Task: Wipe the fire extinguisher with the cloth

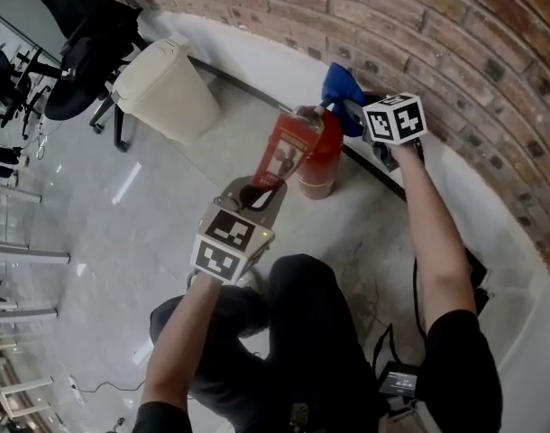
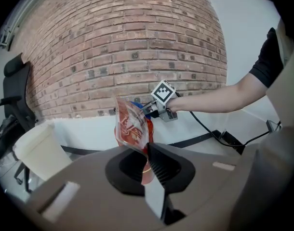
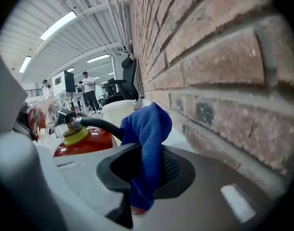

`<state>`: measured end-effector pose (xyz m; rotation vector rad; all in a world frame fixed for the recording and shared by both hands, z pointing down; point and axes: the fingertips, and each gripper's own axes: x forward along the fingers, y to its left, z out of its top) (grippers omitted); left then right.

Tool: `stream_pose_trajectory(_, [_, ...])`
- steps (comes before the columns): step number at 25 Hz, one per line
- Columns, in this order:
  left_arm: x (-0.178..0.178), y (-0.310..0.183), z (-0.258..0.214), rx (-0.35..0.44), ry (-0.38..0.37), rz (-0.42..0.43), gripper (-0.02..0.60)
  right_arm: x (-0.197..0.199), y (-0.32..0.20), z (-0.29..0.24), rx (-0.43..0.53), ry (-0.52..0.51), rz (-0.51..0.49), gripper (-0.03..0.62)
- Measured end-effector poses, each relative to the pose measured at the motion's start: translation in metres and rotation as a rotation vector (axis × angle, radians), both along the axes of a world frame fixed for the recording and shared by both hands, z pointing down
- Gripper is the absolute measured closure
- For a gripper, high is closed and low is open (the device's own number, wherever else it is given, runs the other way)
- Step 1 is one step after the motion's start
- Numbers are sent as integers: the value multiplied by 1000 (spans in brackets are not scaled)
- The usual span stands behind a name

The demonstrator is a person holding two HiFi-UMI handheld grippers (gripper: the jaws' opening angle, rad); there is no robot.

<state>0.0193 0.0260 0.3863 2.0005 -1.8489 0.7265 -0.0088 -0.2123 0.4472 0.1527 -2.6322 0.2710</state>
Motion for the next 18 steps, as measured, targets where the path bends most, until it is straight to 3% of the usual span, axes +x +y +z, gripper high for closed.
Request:
stream_pose_trajectory(6, [3,-2,6,3,-4,-22,566,14,7,54,-66,60,39,522])
stream_pose_trajectory(10, [8,-5,11,7,8,-38,565,27,19,57,-91,6,41,522])
stream_pose_trajectory(14, [14,-10,20,-4,12,-42,557,41,36,17,-26,-93,3,522])
stream_pose_trajectory(18, [18,-10,29,-24,2,-55,537,41,68,-31,112,-103,-153,522])
